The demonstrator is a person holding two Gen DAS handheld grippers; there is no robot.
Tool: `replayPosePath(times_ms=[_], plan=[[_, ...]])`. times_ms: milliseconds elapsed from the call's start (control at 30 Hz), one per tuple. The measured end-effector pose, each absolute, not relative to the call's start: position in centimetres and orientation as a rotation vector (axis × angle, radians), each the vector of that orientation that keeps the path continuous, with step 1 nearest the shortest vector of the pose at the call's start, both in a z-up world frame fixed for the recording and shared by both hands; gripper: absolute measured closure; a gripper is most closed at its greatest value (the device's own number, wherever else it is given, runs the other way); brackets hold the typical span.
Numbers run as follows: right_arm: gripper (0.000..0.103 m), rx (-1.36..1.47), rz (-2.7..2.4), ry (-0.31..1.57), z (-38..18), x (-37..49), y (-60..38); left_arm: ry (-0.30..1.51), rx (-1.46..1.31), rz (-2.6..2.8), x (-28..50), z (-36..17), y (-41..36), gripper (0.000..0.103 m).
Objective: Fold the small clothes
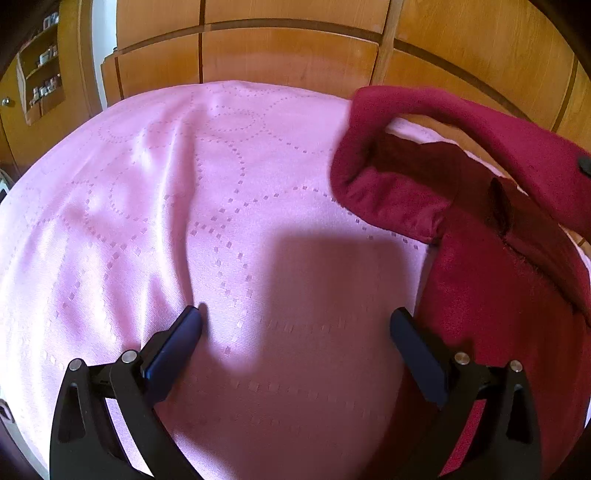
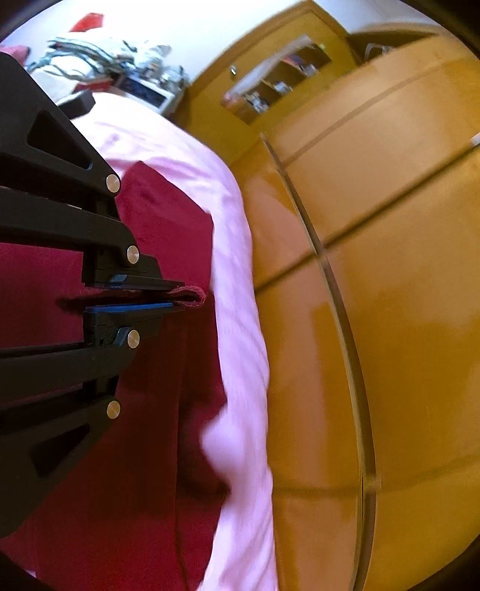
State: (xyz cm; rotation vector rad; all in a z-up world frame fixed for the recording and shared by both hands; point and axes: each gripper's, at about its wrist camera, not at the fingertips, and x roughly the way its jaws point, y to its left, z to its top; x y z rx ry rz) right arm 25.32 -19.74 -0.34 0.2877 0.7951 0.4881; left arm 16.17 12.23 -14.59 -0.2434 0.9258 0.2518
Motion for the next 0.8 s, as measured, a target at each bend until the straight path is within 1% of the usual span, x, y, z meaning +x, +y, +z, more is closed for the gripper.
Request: replayPosePath(times_ms=[167, 367, 400, 433, 467, 500, 567, 667, 700, 733, 767, 800], plan=[[0.098, 0.312, 0.357, 0.801, -1.5, 26.1, -25.3, 0.952, -0.250, 0.223, 16.9, -13.4, 12.0, 0.002], [0.098, 0.450, 0.248, 0.865, -6.0, 27.4, -29.9, 0.897, -0.309, 0.195, 17.9, -11.3, 11.9, 0.002], [0.094, 0.508, 0.256, 0.872, -7.0, 27.3, -30.6, 0.891, -0.304, 0.197, 18.4, -10.9, 11.8, 0.002], [0.088, 0.543, 0.257, 0.870, -7.6, 27.1, -30.8, 0.886, -0.303, 0.196, 18.6, -10.7, 11.8, 0.002], [0.061, 0.586, 0.253, 0.870, -8.1, 26.8, -31.2, 0.874, -0.308, 0.191, 19.1, -10.4, 11.8, 0.002], [0.040, 0.646, 0.253, 0.868, -8.6, 26.4, -31.6, 0.863, -0.314, 0.188, 19.5, -10.1, 11.7, 0.002], [0.040, 0.735, 0.273, 0.830, -9.2, 25.0, -32.3, 0.845, -0.324, 0.182, 20.1, -9.9, 11.4, 0.002], [0.040, 0.748, 0.290, 0.828, -9.8, 23.9, -32.0, 0.832, -0.328, 0.169, 21.5, -9.9, 10.4, 0.002], [0.043, 0.741, 0.297, 0.829, -9.8, 23.7, -31.7, 0.835, -0.317, 0.166, 22.0, -10.0, 9.9, 0.002], [0.047, 0.728, 0.305, 0.829, -9.8, 23.7, -31.3, 0.839, -0.307, 0.162, 22.5, -10.2, 9.5, 0.002], [0.057, 0.698, 0.305, 0.834, -9.8, 23.8, -30.6, 0.849, -0.281, 0.151, 23.2, -10.6, 8.7, 0.002], [0.069, 0.667, 0.294, 0.844, -9.6, 23.9, -30.1, 0.856, -0.263, 0.149, 23.6, -10.8, 8.3, 0.002]])
